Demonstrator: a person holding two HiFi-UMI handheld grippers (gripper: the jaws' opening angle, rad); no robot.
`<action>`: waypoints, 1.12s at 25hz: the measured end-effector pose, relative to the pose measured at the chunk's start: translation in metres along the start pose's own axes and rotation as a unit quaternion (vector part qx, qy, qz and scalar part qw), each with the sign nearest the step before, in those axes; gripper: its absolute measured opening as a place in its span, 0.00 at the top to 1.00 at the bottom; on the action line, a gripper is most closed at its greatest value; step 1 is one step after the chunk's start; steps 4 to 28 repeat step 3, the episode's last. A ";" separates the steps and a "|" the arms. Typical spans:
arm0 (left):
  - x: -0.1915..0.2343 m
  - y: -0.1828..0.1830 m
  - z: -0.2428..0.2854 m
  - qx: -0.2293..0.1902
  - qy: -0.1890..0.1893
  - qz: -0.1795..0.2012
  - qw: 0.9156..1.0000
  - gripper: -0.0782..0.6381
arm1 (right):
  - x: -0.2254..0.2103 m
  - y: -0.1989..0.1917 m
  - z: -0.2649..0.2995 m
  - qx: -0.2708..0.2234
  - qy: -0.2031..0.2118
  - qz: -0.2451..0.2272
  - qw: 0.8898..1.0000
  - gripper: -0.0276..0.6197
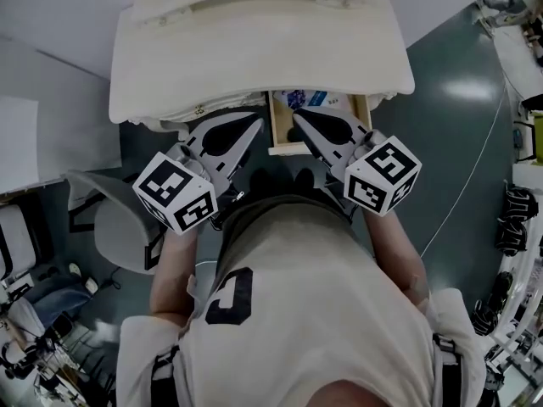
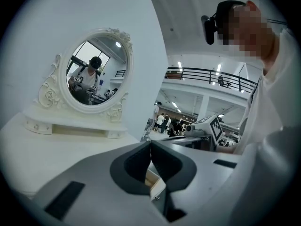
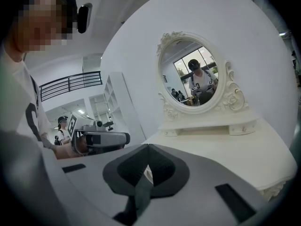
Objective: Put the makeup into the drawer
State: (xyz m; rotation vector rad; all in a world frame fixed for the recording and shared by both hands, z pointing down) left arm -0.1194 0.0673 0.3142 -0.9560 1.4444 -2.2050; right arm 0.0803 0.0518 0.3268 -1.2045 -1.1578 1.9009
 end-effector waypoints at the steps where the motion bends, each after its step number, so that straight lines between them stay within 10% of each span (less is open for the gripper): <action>1: -0.002 -0.001 -0.001 0.001 0.001 -0.001 1.000 0.84 | 0.001 0.000 0.000 0.001 0.002 0.001 1.000 0.91; 28: -0.005 -0.002 -0.004 0.004 0.003 -0.003 1.000 0.84 | 0.002 -0.001 0.001 0.004 0.007 0.002 1.000 0.91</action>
Point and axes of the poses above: the fingertips, and each gripper's own axes: z forward along the fingers, x to its left, y out of its top, the point moved 9 cm from there along -z, backward along the fingers, and after that the axes turned 11 degrees about y, right-handed, at the moved point
